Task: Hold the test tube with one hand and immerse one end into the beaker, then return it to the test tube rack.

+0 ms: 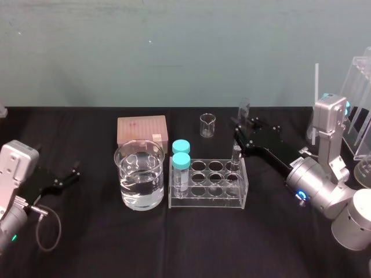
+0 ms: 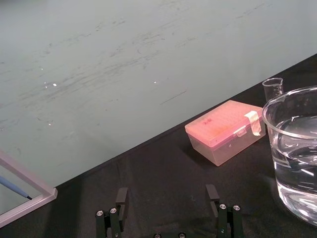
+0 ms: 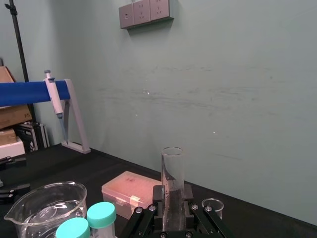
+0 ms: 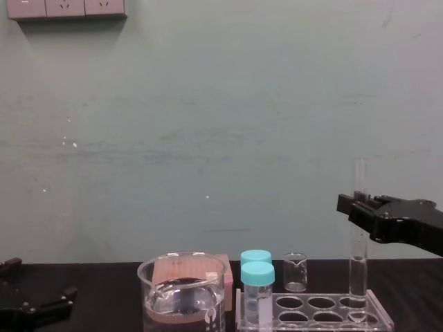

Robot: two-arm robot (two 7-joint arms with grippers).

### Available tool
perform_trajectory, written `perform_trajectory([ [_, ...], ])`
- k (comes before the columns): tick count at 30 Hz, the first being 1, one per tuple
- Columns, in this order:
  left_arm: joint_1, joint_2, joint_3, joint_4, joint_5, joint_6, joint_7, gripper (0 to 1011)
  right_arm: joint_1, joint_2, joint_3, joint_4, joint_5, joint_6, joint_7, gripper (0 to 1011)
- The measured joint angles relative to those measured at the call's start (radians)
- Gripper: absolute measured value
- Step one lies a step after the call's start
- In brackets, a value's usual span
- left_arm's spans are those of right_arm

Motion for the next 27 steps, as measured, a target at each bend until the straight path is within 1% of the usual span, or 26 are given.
perform_trajectory([
  [13, 0.0, 0.0, 0.0, 0.0, 0.0, 0.0, 0.0, 1000, 0.002, -0.006, -0.001, 0.023, 0.0, -0.011, 0.011, 225],
  [27, 0.0, 0.0, 0.0, 0.0, 0.0, 0.0, 0.0, 1000, 0.007, -0.011, -0.009, 0.05, -0.018, -0.008, 0.01, 225],
])
